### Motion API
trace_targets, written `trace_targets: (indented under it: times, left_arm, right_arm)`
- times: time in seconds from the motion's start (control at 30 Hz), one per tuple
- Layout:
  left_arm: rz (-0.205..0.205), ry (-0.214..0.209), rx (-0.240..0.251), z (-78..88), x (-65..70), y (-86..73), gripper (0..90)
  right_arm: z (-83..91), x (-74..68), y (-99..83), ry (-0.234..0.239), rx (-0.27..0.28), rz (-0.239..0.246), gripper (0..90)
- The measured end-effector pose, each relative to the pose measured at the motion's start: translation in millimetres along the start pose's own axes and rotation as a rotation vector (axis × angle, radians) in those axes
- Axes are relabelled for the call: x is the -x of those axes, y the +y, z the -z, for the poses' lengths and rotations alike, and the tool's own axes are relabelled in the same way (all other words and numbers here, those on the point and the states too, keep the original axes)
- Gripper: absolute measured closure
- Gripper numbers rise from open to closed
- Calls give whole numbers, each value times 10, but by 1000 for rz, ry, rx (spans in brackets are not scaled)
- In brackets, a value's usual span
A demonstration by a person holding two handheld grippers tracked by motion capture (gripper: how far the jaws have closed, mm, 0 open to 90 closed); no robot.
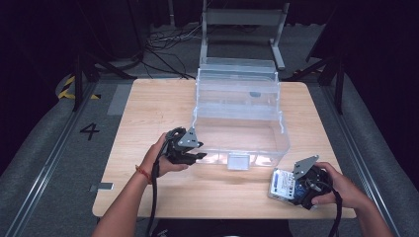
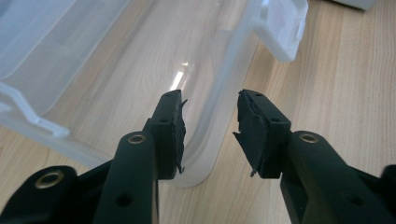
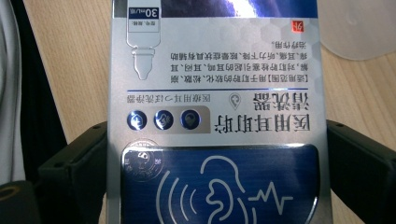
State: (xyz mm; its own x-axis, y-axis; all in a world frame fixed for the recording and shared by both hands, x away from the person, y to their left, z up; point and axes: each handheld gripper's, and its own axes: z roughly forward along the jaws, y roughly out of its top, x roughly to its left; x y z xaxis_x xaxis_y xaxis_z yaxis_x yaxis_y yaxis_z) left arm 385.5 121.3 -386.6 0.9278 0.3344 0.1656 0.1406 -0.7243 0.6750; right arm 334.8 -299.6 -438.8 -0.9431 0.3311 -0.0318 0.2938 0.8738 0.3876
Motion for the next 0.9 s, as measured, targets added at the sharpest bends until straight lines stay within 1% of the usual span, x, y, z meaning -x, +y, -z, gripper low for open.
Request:
trace_targets:
  times: [0.07,0.13,0.17,0.23,0.33,0.43,0.47,0.53,0.57,0.6,0.67,0.7,0.77,0.8,0.83,0.87,0.9]
  left_arm:
    - [5,17,6,60,20,-26,536]
    - [7,26,20,135,41,-58,519]
    - [17,36,24,173,55,-75,492]
    - [21,52,25,220,76,-99,427]
    - [35,78,40,305,108,-157,384]
    - [62,98,36,374,138,-244,319]
    - [71,98,32,394,150,-295,307]
    - [92,105,18,397,169,-408,290]
    - [92,105,18,397,169,-408,285]
    - [106,106,6,387,176,-484,282]
    - [134,107,-23,348,187,-636,279]
    - [143,103,-36,331,189,-687,276]
    - [163,90,-72,271,192,-842,272]
    - [173,89,-82,245,194,-891,266]
    - [180,87,-110,220,193,-948,259]
    - [188,86,-124,192,191,-1011,251]
    - [199,82,-131,181,192,-1046,246]
  right_arm:
    - [27,2,-11,-4,5,-6,54]
    - [48,5,-21,-11,11,-3,54]
    - [66,4,-26,-13,15,-6,54]
    - [98,7,-36,-23,22,-5,54]
    - [150,16,-49,-33,31,-9,54]
    - [197,16,-62,-42,38,-13,54]
    - [213,23,-67,-49,38,-6,54]
    - [245,23,-73,-58,43,-12,54]
    - [245,23,-73,-58,43,-12,54]
    - [281,35,-77,-65,53,-10,54]
    - [295,37,-76,-69,57,-9,54]
    - [316,38,-74,-70,59,-9,54]
    - [344,41,-71,-75,64,-2,54]
    - [369,41,-64,-81,65,-2,53]
    - [382,41,-62,-81,67,-1,53]
    - [402,42,-58,-78,71,1,54]
    - [430,41,-51,-92,71,2,53]
